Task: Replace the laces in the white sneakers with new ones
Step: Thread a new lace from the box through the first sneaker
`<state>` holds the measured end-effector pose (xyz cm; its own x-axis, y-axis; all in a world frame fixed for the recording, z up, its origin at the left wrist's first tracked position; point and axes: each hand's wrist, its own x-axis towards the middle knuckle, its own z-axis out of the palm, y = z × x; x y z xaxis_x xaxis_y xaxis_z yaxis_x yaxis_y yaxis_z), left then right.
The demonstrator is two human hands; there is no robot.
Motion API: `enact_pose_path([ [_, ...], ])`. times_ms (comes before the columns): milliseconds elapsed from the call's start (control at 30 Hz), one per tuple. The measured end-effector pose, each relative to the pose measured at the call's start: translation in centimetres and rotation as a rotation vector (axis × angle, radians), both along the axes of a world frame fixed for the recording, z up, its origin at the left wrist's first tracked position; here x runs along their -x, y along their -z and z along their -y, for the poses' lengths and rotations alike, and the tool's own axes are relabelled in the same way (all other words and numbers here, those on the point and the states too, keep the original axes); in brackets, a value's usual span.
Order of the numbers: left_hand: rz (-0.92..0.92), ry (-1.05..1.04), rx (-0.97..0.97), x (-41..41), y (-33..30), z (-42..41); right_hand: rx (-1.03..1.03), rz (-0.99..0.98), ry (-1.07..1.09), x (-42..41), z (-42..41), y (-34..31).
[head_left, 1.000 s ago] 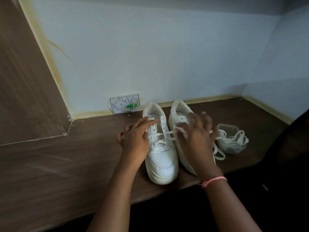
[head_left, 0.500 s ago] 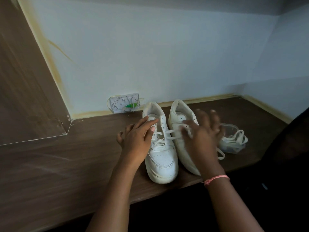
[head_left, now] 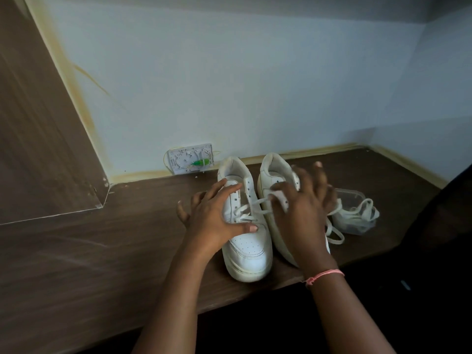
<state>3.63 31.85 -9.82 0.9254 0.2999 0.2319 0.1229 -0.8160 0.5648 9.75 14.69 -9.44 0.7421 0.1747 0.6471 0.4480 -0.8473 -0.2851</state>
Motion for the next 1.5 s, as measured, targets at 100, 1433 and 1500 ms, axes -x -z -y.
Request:
enact_pose_path([
  [100,-0.005,-0.004,0.0,-0.1,-0.1,0.1,0.09,-0.078,-0.07,0.6,-1.1,0.4],
  [1433,0.407,0.159,0.164,-0.8,-3.3,5.5,-0.483,-0.699,-0.332,1.6,9.4,-8.0],
  [1500,0.453,-0.053,0.143,-0.9,-3.1,2.9,-0.556,-0.638,-0.227,1.2,11.2,-8.2],
])
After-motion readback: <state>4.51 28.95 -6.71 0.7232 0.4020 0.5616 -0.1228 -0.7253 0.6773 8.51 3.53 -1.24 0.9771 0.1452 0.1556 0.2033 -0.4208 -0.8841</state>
